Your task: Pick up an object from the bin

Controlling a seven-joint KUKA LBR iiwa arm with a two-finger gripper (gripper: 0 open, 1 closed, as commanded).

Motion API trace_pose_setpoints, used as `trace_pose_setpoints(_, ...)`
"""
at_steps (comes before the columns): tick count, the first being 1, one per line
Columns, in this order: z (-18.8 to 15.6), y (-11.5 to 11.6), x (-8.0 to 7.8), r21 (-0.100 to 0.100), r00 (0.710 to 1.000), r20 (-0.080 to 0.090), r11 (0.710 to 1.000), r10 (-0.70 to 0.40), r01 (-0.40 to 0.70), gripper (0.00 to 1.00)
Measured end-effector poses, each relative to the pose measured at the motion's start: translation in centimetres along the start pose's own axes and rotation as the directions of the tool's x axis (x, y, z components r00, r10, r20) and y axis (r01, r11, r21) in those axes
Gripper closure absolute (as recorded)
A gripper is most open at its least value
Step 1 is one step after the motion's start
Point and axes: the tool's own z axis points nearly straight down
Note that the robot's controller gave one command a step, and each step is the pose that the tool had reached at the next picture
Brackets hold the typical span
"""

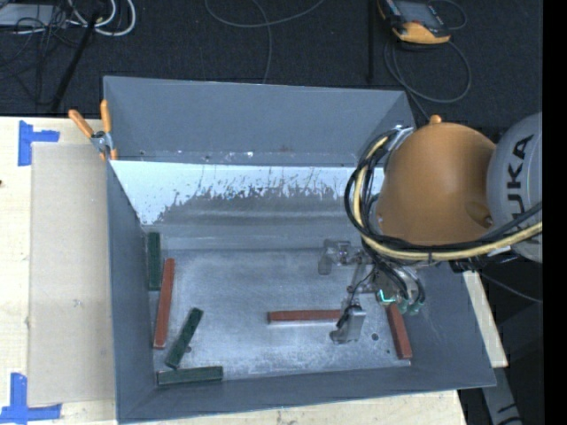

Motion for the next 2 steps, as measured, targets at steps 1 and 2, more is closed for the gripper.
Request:
trace_pose_setpoints(1,12.4,8.1,-0.3,-0.001,0.997,0.000,0.997,-0.079,0.079,0.00)
trace_pose_setpoints(2,15.9,2.4,-1.4,0.004,0.786,0.003,0.786,-0.618,0.618,0.00)
